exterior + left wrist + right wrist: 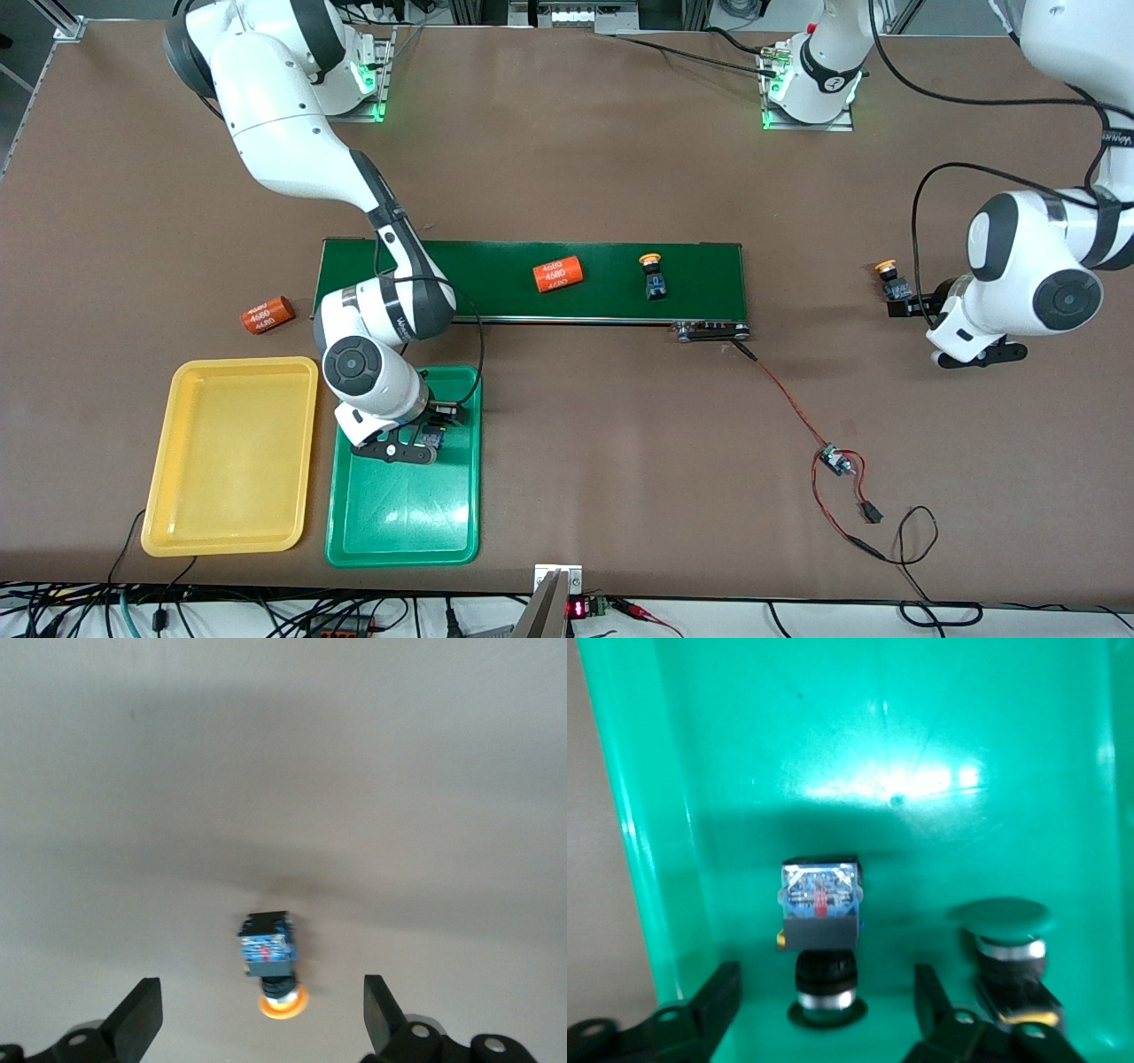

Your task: Sort buttons by color to trays

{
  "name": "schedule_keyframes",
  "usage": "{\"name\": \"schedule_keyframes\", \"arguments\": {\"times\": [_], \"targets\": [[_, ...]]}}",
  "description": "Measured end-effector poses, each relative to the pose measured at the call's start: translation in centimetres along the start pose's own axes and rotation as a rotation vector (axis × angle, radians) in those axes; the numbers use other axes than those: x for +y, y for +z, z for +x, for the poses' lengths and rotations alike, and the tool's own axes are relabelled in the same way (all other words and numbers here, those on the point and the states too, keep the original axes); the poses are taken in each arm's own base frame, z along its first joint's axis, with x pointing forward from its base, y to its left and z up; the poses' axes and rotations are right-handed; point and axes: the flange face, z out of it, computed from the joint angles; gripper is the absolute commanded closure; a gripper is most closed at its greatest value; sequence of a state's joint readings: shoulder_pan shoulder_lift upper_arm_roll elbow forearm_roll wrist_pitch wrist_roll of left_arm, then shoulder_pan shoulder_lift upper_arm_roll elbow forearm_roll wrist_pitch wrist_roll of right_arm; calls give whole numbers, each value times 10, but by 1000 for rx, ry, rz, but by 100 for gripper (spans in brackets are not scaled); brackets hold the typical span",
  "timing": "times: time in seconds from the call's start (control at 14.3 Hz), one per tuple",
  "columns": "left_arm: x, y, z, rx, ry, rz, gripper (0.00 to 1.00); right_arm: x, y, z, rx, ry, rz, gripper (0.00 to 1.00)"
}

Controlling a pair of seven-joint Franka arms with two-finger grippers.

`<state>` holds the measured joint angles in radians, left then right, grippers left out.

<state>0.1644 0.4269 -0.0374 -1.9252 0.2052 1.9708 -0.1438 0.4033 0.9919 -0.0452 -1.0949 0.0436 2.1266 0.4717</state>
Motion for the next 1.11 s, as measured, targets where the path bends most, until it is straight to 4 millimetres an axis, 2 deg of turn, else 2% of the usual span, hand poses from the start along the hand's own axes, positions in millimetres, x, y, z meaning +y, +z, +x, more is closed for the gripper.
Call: {"name": "schedule_keyframes", "arguments": {"times": [0.21,0.35,0.42,0.49,0.56,0.7,0.84,0.98,1.11], "targets": [[-7,65,9,-47,-1,-3,0,5,-61,8,11,10,8,0],[-7,95,5,-57,-1,-14,2,11,-104,11,26,19,16,0],[-8,104,0,-71,-1,-16,13,15,-121,10,23,23,16,0],[-9,107,-3,-79,-2,-17,22,18,-134,9,19,26,14,0],[-10,108,-4,-82,-4,-18,27,20,-144,8,17,28,14,0],[-10,108,-6,-87,-5,-18,51,23,-159,6,8,31,9,0],[-10,108,-7,-91,-5,-18,66,38,-176,5,-19,46,-6,0],[-10,106,-9,-97,-4,-18,75,61,-199,4,-44,34,-16,0],[-8,100,-13,-116,0,-13,79,82,-207,-6,-60,5,-31,0]]}}
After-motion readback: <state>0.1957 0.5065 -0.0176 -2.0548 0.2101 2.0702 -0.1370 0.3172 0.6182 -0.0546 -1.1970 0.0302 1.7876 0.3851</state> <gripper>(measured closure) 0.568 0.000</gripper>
